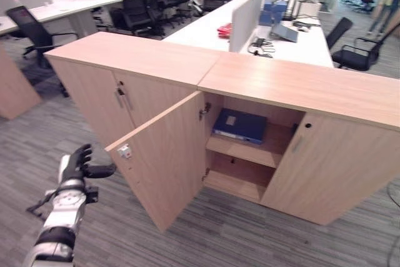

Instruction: Put the empty folder in the office cabinet

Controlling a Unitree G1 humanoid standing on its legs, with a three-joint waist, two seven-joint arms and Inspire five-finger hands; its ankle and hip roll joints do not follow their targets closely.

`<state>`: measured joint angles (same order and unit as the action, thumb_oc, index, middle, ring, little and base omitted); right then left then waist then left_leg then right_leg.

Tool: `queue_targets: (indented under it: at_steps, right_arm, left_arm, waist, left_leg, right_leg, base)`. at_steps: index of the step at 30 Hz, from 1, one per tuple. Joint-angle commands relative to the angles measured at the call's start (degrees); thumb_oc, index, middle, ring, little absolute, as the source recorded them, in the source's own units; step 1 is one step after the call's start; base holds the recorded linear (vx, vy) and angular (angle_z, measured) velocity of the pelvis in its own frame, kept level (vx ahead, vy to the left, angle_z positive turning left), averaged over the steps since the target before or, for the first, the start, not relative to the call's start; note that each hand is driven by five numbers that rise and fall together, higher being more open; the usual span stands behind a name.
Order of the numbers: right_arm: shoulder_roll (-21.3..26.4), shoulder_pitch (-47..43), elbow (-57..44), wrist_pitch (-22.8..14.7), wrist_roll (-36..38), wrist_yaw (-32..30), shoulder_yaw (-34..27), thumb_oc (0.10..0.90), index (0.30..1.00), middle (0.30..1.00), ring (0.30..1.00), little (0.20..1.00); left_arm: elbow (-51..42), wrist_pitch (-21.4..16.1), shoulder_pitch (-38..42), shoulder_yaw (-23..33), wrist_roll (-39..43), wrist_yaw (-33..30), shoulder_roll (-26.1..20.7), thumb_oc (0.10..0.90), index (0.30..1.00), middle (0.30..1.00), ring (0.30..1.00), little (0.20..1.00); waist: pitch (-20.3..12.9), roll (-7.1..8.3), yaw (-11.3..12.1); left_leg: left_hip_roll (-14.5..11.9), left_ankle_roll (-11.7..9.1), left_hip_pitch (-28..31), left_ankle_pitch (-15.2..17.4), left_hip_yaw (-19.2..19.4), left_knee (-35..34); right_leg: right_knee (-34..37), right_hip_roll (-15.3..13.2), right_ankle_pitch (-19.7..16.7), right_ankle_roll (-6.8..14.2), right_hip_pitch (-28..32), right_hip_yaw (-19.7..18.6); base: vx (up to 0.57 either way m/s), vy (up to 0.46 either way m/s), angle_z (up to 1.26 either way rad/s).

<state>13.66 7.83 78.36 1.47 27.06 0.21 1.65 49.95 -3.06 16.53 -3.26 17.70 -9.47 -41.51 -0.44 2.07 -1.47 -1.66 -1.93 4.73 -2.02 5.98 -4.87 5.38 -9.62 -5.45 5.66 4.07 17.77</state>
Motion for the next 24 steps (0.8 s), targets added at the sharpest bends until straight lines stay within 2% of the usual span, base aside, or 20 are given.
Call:
queue_targets:
  at_steps: [1,6,7,10,11,15,17,18,20,24]
  right_arm:
    - [1.48,-3.67,1.23,-0.75,-0.65,-0.05,0.03,0.8,0.9,0.9,0.9,0.9]
    - [0.55,-2.88,1.56,-0.34,-0.84,0.14,-0.54,0.8,0.9,0.9,0.9,0.9]
    - [0.55,-2.84,1.55,-0.34,-0.85,0.14,-0.55,0.8,0.9,0.9,0.9,0.9]
    - [0.09,-2.83,2.07,-0.05,-1.06,0.69,-1.23,0.8,0.9,0.9,0.9,0.9]
    - [-0.39,-3.04,2.62,0.02,-1.15,0.99,-1.29,0.8,0.9,0.9,0.9,0.9]
    - [-0.93,-3.71,2.87,-0.09,-0.97,1.21,-0.79,0.8,0.9,0.9,0.9,0.9]
    - [-1.58,-4.73,2.92,-0.42,-0.86,1.33,0.69,0.8,0.9,0.9,0.9,0.9]
    - [-2.01,-5.15,2.71,-0.84,-0.84,1.1,2.31,0.8,0.9,0.9,0.9,0.9]
    - [-2.16,-5.34,2.59,-0.92,-0.79,0.94,2.83,0.8,0.9,0.9,0.9,0.9]
    - [-2.84,-6.12,1.92,-1.25,-1.03,-0.09,5.49,0.8,0.9,0.9,0.9,0.9]
  left_arm:
    - [-6.78,-5.14,8.03,-0.98,2.32,2.58,3.06,0.8,0.9,0.9,0.9,0.9]
    - [-19.61,-5.63,7.8,-4.58,7.36,6.94,7.58,0.8,0.9,0.9,0.9,0.9]
    - [-19.69,-5.58,7.73,-4.57,7.35,6.93,7.59,0.8,0.9,0.9,0.9,0.9]
    - [-28.64,-5.18,5.05,-8.24,8.71,12.16,9.11,0.8,0.9,0.9,0.9,0.9]
    - [-34.42,-4.66,3.35,-11.62,10.29,16.44,9.09,0.8,0.9,0.9,0.9,0.9]
    - [-42.5,-4.01,0.91,-16.4,12.76,21.06,8.03,0.8,0.9,0.9,0.9,0.9]
    - [-50.48,-3.56,-0.98,-21.37,14.5,24.12,8.31,0.8,0.9,0.9,0.9,0.9]
    - [-54.43,-4.15,0.61,-25.47,14.71,24.09,10.4,0.8,0.9,0.9,0.9,0.9]
    - [-55.22,-4.33,1.16,-26.52,15.42,23.74,11.66,0.8,0.9,0.9,0.9,0.9]
    - [-55.31,-4.03,3.71,-31.23,19.24,21.59,18.69,0.8,0.9,0.9,0.9,0.9]
  waist:
    - [1.08,-2.39,0.04]
    - [1.04,-2.22,-0.78]
    - [1.04,-2.23,-0.74]
    - [1.05,-2.06,-0.71]
    - [1.08,-1.95,-0.65]
    - [1.24,-1.82,-0.23]
    - [1.43,-1.48,0.42]
    - [1.63,-1.01,0.72]
    - [1.71,-0.88,0.75]
    - [2.1,-0.39,0.56]
  left_leg:
    - [-0.77,-0.93,1.65,6.35,-3.32,-0.13]
    - [-0.81,-0.72,2.46,6.73,-2.34,-0.13]
    - [-0.82,-0.72,2.5,6.75,-2.32,-0.13]
    - [-1.0,-0.71,2.87,6.87,-2.08,-0.13]
    - [-1.11,-0.73,3.01,7.0,-2.14,-0.13]
    - [-1.27,-0.76,2.95,6.93,-2.48,-0.13]
    - [-1.32,-0.73,2.7,6.76,-3.16,-0.13]
    - [-1.23,-0.67,2.37,6.62,-3.59,-0.13]
    - [-1.2,-0.65,2.23,6.55,-3.79,-0.13]
    - [-1.09,-0.51,1.62,6.32,-4.22,-0.13]
  right_leg:
    - [-1.3,1.84,4.33,2.17,1.24,-1.51]
    - [-0.74,2.06,4.11,2.35,1.68,-2.48]
    - [-0.74,2.07,4.11,2.35,1.7,-2.51]
    - [-0.43,2.26,4.3,2.33,2.16,-2.6]
    - [-0.38,2.36,4.46,2.38,2.34,-2.59]
    - [-0.38,2.56,4.64,2.26,2.46,-2.3]
    - [-0.38,2.73,4.73,2.14,2.54,-2.08]
    - [-0.38,2.74,4.69,2.13,2.6,-1.79]
    - [-0.38,2.75,4.65,2.11,2.57,-1.72]
    - [-0.38,2.72,4.53,2.0,2.3,-1.46]
  base:
    - [0.0,0.002,-0.06]
    - [0.0,0.0,0.0]
    - [0.0,-0.014,0.04]
    - [0.0,-0.025,0.06]
    - [0.0,-0.03,0.13]
    - [0.0,-0.014,0.04]
    - [-0.01,-0.037,0.01]
    - [-0.02,-0.031,-0.06]
    - [-0.01,-0.013,-0.02]
    - [-0.03,-0.019,-0.03]
